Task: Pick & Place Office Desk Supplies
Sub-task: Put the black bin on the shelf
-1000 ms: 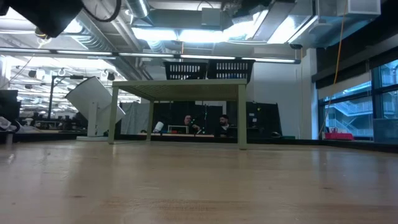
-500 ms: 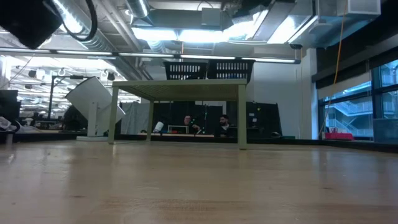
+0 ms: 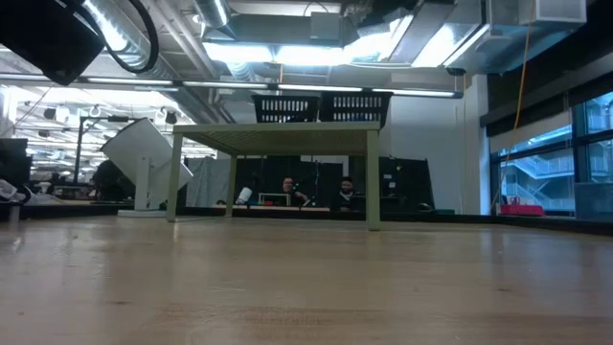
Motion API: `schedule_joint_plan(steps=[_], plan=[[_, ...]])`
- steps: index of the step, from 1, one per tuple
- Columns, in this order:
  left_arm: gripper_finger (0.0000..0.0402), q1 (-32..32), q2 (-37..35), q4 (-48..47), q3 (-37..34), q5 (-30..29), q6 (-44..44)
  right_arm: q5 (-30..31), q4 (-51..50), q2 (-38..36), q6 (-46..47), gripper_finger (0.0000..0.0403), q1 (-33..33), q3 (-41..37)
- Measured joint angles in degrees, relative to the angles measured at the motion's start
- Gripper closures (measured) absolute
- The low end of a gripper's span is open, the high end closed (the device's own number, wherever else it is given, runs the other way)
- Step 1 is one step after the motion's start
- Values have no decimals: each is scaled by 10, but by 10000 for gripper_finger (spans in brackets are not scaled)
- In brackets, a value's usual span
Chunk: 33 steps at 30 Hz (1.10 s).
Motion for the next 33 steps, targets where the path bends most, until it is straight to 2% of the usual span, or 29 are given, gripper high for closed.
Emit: schedule_joint_plan(steps=[2,9,17,20,27,33], plan=[[389,1,0,-1,0,-4,-1,0,0,0,0,272,0,0],[394,8,0,-2,21,10,19,0,0,0,1,272,0,0],[396,8,0,-50,122,-23,114,0,-1,0,1,272,0,0],[397,8,0,-89,171,-66,163,0,-1,0,1,272,0,0],[397,7,0,-180,281,-210,266,0,-3,0,1,272,0,0],[398,7,0,-281,356,-296,328,0,-3,0,2,272,0,0]])
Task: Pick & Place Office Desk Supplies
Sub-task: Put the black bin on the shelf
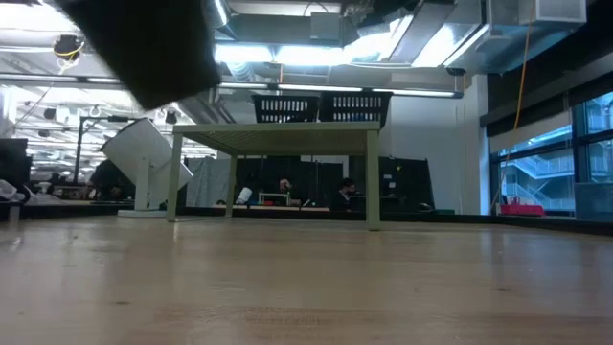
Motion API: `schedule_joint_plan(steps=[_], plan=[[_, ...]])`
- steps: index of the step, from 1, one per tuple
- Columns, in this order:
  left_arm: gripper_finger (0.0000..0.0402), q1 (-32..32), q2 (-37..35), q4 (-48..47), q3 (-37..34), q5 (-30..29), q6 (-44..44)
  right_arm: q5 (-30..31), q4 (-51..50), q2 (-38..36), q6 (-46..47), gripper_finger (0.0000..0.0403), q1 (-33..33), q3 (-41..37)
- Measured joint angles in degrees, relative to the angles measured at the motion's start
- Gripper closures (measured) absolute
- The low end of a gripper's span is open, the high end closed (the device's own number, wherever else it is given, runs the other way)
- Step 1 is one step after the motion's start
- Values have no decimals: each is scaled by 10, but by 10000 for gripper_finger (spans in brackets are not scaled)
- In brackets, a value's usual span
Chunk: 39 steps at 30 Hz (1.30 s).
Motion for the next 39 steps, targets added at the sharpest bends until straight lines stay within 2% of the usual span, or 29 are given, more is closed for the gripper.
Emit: schedule_joint_plan(steps=[3,8,19,25,30,34,39], plan=[[398,0,0,-35,31,-52,39,0,0,0,0,272,0,0],[398,16,-5,-33,44,-139,211,0,0,0,1,272,0,0],[398,145,-9,-33,44,-159,390,0,-19,0,29,272,0,0],[398,208,-46,-33,44,-173,431,0,-33,0,41,272,0,0],[398,238,-104,-33,44,-225,456,0,-39,0,43,272,0,0],[398,275,-146,-33,26,-217,434,0,-38,0,43,272,0,0],[398,322,-189,-34,-50,-191,434,0,-38,0,43,272,0,0]])
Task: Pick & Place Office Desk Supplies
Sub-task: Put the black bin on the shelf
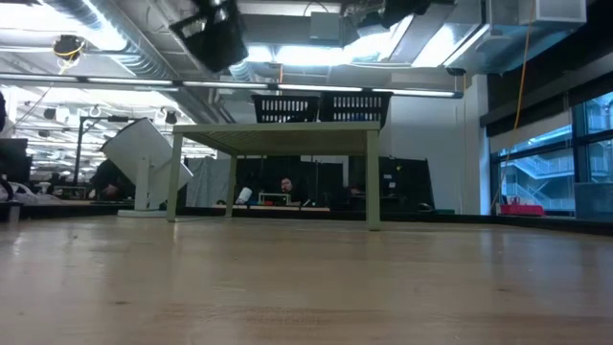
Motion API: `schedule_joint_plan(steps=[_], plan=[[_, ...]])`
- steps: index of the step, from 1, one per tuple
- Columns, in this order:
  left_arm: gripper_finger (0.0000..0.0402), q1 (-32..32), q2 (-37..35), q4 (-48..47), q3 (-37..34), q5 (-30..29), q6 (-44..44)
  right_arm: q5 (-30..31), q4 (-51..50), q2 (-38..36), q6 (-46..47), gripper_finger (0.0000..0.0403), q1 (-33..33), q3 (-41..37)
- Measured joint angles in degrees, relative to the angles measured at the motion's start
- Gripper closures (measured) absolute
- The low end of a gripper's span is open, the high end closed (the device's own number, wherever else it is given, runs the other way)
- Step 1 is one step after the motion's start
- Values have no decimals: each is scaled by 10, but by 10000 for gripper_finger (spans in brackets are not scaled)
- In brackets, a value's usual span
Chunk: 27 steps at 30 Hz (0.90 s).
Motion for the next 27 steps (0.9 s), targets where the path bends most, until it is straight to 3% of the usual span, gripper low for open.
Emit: schedule_joint_plan(steps=[9,13,20,27], plan=[[398,73,-18,4,-127,71,68,0,0,0,-5,272,0,0],[398,105,-16,60,-169,116,116,0,4,0,-18,272,0,0],[396,153,-14,137,-184,139,227,0,9,0,-20,272,0,0],[395,203,-13,160,-184,154,218,0,9,0,-21,272,0,0]])
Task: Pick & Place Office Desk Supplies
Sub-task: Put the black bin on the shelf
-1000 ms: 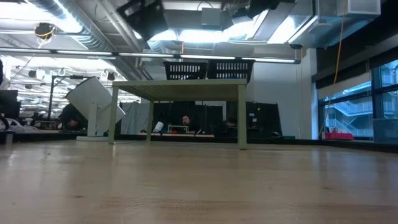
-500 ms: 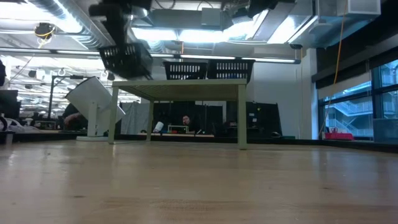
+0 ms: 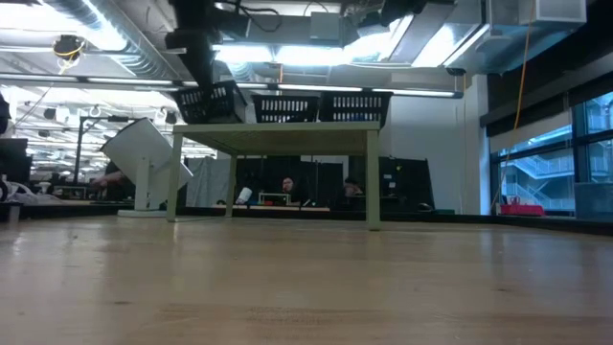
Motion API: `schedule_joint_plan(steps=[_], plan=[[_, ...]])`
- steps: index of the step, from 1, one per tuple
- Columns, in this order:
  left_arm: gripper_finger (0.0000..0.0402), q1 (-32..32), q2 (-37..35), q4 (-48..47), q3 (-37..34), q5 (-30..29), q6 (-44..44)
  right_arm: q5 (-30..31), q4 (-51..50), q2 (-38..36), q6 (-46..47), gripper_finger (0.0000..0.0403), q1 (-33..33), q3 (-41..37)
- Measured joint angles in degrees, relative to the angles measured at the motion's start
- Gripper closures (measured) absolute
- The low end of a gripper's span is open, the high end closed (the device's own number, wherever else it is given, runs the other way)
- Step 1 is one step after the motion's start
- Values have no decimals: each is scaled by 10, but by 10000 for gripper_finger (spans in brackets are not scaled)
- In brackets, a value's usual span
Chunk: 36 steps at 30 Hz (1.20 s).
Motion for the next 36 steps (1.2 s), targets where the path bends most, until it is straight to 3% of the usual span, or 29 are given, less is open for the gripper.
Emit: schedule_joint_plan(steps=[6,36], plan=[[394,14,8,53,0,53,46,1,0,0,-20,272,0,0],[393,10,22,62,0,38,123,15,0,0,-23,272,0,0]])
